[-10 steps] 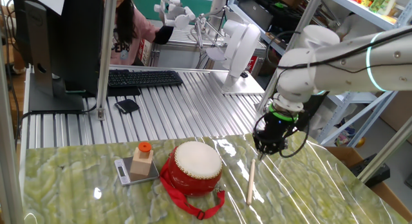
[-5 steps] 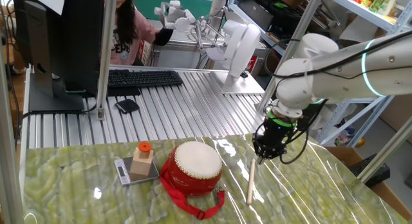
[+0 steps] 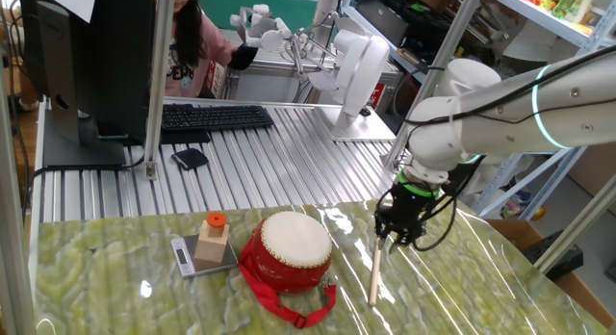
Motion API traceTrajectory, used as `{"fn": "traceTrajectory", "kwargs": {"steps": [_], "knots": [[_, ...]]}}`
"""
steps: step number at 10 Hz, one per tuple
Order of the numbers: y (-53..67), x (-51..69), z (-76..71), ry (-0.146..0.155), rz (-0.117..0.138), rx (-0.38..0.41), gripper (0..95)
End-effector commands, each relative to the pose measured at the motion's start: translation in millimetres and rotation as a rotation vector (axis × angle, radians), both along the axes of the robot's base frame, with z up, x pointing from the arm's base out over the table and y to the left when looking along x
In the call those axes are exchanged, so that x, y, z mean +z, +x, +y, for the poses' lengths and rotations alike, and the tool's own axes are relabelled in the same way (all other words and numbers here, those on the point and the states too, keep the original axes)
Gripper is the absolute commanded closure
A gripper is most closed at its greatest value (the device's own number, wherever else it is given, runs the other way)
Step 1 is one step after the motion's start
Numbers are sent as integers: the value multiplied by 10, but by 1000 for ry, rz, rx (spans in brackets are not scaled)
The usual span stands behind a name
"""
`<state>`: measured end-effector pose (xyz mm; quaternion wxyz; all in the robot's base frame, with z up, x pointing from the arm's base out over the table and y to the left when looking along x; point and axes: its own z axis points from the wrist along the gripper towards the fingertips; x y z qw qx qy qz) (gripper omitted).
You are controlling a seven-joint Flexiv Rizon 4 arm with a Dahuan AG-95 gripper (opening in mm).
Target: Play the drum
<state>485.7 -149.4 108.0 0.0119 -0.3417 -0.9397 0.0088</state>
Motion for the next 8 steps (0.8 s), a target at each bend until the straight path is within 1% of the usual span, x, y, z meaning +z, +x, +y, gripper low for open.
{"fn": "traceTrajectory", "kwargs": {"steps": [1, 2, 3, 6, 8], "knots": [[-36, -65, -63, -1, -4, 4, 760], [-56, -89, -95, 1, -3, -1, 760], [-67, -99, -89, 6, -3, -8, 760], [-104, -129, -62, 3, -3, -15, 760], [-136, -170, -35, 3, -4, -22, 760]]}}
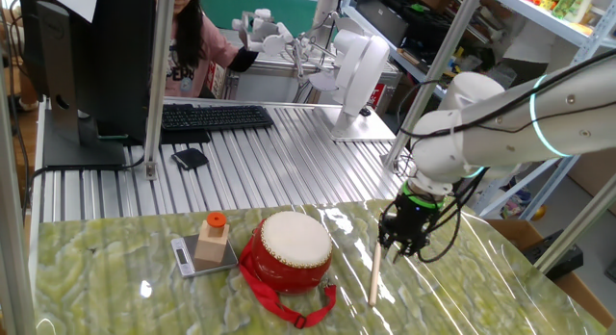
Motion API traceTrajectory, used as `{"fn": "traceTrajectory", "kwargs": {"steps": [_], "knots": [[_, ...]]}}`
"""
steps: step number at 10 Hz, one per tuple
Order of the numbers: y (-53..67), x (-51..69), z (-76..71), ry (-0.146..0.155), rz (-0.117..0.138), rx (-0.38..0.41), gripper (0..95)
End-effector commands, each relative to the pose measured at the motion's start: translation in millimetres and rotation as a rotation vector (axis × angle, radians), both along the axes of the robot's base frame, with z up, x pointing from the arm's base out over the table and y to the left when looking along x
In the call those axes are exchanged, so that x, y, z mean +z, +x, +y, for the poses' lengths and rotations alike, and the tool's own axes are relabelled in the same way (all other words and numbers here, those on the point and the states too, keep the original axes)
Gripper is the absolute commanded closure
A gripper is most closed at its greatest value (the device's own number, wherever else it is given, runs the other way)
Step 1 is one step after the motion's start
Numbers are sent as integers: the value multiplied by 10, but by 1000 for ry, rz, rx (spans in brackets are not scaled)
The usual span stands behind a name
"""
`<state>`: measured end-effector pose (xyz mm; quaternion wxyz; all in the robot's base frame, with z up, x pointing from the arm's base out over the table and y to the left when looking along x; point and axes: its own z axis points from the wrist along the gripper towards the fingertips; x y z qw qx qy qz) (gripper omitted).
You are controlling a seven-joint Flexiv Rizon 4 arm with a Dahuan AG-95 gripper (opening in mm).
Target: Play the drum
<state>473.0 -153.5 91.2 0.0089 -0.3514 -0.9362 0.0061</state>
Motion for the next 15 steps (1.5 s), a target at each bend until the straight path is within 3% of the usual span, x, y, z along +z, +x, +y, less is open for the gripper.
{"fn": "traceTrajectory", "kwargs": {"steps": [1, 2, 3, 4, 5, 15], "knots": [[-22, -37, 22, -3, -4, -8, 760], [-33, -63, 32, -7, -11, -8, 760], [-48, -85, 44, -4, -12, -4, 570], [-51, -99, 47, -3, -11, -1, 570], [-51, -119, 51, -4, -12, -2, 380], [-55, -278, 71, 31, -28, -14, 380]]}}
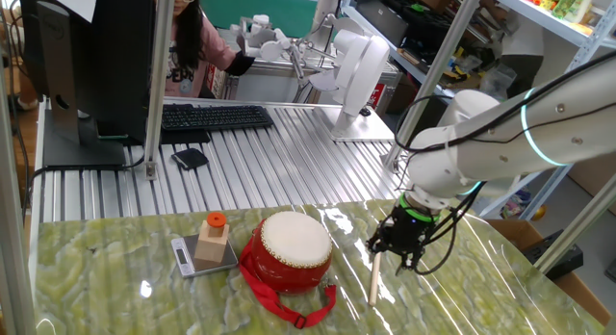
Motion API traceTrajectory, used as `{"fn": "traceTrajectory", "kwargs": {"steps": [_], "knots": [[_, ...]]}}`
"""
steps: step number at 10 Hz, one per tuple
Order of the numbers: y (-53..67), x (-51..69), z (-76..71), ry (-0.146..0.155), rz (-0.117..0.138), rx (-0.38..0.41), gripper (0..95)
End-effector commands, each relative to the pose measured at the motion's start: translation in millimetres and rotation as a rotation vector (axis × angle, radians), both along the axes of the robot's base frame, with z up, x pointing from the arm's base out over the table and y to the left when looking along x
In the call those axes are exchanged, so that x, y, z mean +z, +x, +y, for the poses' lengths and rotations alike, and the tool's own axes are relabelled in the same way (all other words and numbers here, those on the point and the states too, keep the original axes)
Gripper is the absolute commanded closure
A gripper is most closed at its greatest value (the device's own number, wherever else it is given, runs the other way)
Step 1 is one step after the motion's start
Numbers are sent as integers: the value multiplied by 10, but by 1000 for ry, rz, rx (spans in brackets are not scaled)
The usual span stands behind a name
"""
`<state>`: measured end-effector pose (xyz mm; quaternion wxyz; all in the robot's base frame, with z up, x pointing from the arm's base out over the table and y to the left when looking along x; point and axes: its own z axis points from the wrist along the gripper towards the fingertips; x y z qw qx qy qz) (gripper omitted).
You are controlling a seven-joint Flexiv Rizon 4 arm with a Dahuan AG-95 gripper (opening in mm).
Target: Play the drum
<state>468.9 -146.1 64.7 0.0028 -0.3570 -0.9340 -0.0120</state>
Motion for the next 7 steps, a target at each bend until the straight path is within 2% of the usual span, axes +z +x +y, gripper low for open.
{"fn": "traceTrajectory", "kwargs": {"steps": [1, 2, 3, 7], "knots": [[-16, -37, -9, 4, -8, -5, 380], [-20, -66, -20, 3, -11, -4, 380], [-29, -91, -30, 3, -13, -4, 570], [-68, -208, -41, 2, -28, -1, 570]]}}
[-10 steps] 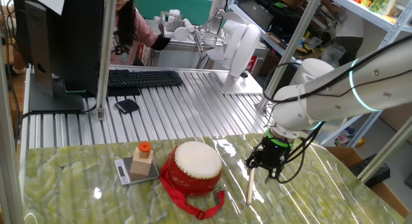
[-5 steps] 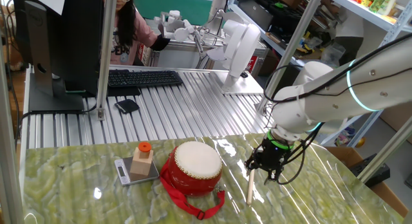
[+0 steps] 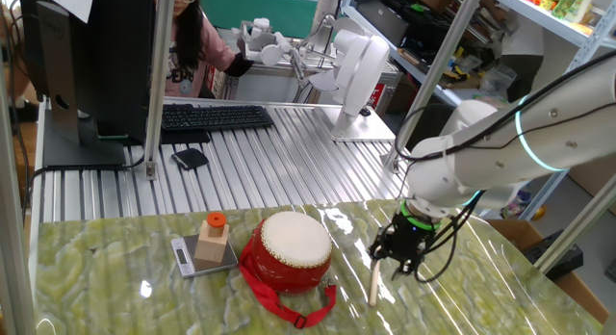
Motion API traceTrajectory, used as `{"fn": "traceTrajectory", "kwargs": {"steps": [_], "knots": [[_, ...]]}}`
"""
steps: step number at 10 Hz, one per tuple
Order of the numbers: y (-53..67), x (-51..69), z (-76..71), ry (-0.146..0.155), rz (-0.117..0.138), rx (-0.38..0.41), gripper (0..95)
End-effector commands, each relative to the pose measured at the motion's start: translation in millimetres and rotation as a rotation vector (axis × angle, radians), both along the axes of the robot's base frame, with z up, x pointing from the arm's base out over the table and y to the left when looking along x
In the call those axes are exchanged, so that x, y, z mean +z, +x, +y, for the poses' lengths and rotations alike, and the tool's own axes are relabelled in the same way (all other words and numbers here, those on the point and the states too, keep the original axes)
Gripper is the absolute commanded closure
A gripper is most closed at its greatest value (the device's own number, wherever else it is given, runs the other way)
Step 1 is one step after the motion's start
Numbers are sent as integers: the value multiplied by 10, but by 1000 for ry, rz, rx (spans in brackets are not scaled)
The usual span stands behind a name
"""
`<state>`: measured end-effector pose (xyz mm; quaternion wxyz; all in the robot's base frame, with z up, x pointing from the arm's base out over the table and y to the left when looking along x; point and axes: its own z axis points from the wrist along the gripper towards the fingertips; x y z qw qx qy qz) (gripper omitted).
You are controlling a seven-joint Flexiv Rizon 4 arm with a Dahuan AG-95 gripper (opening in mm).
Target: Play the drum
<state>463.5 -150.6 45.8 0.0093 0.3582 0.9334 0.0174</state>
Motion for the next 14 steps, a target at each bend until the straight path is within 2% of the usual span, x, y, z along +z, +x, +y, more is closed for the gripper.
{"fn": "traceTrajectory", "kwargs": {"steps": [1, 6, 14], "knots": [[-17, -35, 4, 0, -5, 0, 570], [-39, -173, 10, 2, -21, -6, 570], [-66, -298, 20, 0, -35, -5, 570]]}}
